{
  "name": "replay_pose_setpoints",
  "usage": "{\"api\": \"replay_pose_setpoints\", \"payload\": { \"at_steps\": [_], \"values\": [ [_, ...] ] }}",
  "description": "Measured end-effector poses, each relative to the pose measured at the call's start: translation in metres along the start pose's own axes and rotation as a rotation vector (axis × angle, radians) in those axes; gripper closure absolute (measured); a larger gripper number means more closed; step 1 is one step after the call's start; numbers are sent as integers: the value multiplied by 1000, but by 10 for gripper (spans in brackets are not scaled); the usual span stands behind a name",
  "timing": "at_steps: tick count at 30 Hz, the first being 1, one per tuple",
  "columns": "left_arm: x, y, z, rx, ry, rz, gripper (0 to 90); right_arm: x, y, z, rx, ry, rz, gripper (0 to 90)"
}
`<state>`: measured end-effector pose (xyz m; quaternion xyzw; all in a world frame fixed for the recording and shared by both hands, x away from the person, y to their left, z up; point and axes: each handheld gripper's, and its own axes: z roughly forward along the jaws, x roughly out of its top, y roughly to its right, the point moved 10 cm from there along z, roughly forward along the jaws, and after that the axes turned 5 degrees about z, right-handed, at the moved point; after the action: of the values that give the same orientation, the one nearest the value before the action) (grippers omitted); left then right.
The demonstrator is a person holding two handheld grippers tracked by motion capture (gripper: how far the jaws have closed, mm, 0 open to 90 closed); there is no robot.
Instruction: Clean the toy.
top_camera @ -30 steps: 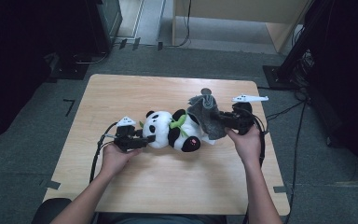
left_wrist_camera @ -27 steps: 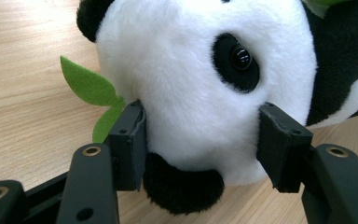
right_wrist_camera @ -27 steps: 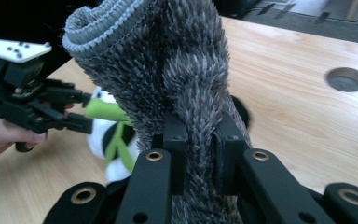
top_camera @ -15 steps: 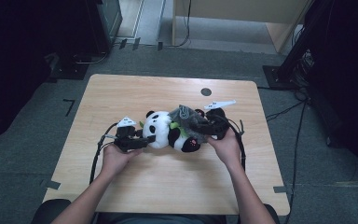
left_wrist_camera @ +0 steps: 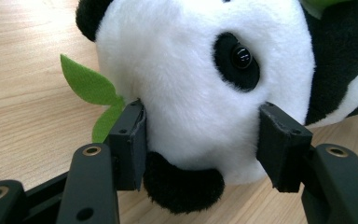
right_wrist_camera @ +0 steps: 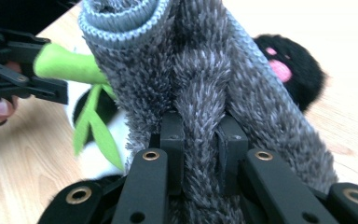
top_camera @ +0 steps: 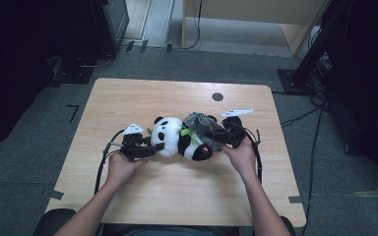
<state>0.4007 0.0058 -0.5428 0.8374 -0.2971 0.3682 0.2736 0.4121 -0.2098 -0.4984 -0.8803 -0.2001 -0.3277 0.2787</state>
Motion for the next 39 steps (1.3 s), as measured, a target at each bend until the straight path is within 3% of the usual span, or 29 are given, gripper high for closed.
{"api": "replay_pose_setpoints", "payload": {
  "at_steps": [5,10,18,22,25,28,32,34,39],
  "values": [
    [1,0,0,-4,1,-6,414,-6,10,-2,-14,-3,27,774],
    [2,0,0,-7,-1,-9,414,-10,15,-1,31,9,87,777],
    [5,-2,1,-24,-3,-34,414,-20,31,0,-15,-10,110,783],
    [6,-3,1,-26,-5,-39,414,-23,37,3,-1,-12,138,786],
    [6,-3,1,-21,-5,-41,415,-27,45,7,-17,-32,142,791],
    [7,-3,1,-22,-3,-46,415,-29,51,10,8,-30,176,792],
    [7,-3,1,-23,-5,-46,415,-36,61,14,-60,-70,150,793],
    [6,-3,1,-24,-5,-45,414,-36,65,13,-72,-78,165,793],
    [6,-3,1,-24,-4,-42,412,-32,71,-3,-113,-65,166,793]
  ]
}}
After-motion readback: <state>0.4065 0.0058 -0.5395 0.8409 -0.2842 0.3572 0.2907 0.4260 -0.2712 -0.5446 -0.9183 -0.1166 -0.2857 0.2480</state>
